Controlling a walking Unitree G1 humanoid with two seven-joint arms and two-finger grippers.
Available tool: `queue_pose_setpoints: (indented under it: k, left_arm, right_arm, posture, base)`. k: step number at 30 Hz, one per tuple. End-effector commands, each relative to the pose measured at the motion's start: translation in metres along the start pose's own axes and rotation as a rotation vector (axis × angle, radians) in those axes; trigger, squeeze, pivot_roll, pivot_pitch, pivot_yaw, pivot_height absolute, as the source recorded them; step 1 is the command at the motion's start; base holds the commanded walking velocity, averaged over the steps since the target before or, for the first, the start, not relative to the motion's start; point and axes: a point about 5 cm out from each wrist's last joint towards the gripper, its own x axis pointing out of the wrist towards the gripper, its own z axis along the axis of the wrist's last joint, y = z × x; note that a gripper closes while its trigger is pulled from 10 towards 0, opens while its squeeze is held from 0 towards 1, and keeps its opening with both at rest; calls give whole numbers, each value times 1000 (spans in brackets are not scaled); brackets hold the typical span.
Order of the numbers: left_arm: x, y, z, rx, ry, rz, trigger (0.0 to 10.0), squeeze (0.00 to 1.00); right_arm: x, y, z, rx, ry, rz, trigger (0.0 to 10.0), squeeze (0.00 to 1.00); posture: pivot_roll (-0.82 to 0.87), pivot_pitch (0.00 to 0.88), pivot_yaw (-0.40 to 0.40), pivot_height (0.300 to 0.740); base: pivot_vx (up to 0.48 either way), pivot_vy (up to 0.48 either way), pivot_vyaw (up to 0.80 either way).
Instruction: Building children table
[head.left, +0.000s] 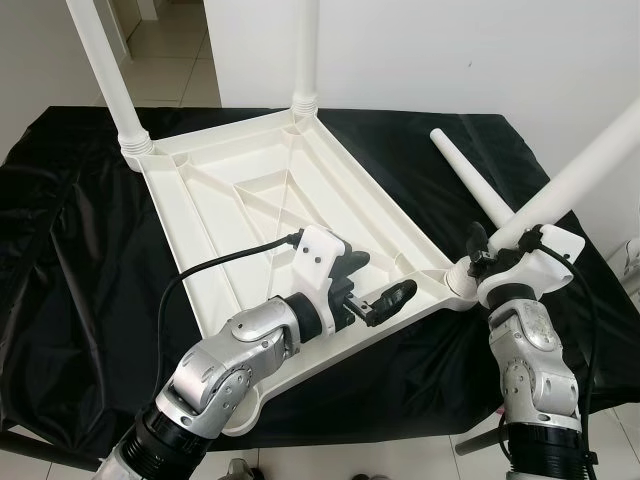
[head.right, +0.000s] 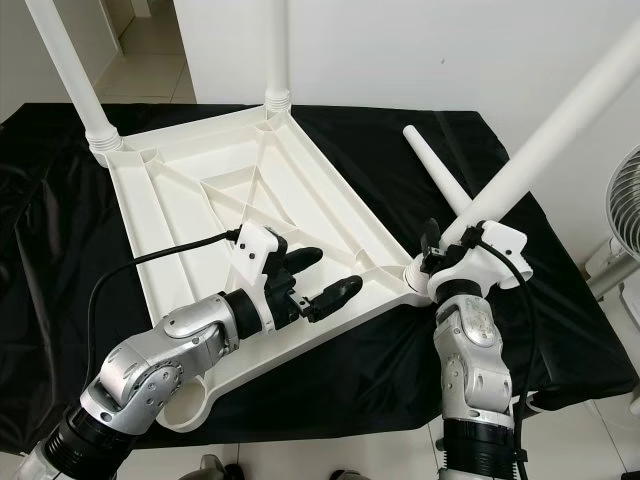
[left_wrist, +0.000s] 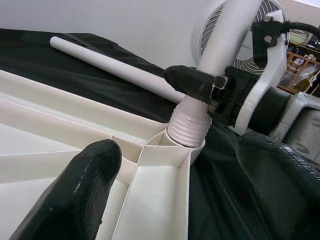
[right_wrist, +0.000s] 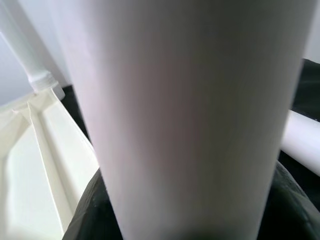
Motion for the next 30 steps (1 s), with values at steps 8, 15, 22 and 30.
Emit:
queue_pose_setpoints:
  k: [8, 15, 22, 30]
  left_arm:
    - [0, -10, 1, 11, 6, -145, 10000, 0]
    - [0, -10, 1, 13, 4, -142, 10000, 0]
    - [0, -9, 1, 11, 3, -134, 10000, 0]
    - [0, -8, 2, 9, 0, -133, 10000, 0]
  right_arm:
    - [3, -1, -28, -138, 208, 87, 10000, 0]
    - [3, 5, -29, -227, 205, 144, 10000, 0]
    - [-6, 10, -33, -250, 192, 163, 10000, 0]
    - [-22, 7, -34, -218, 88, 109, 10000, 0]
  posture:
    - [19, 118, 4, 740]
    - [19, 119, 2, 740]
    - [20, 128, -2, 740]
    - [13, 134, 4, 740]
  base:
    - [0, 0, 0]
    - [0, 0, 0]
    - [0, 0, 0]
    - [0, 0, 0]
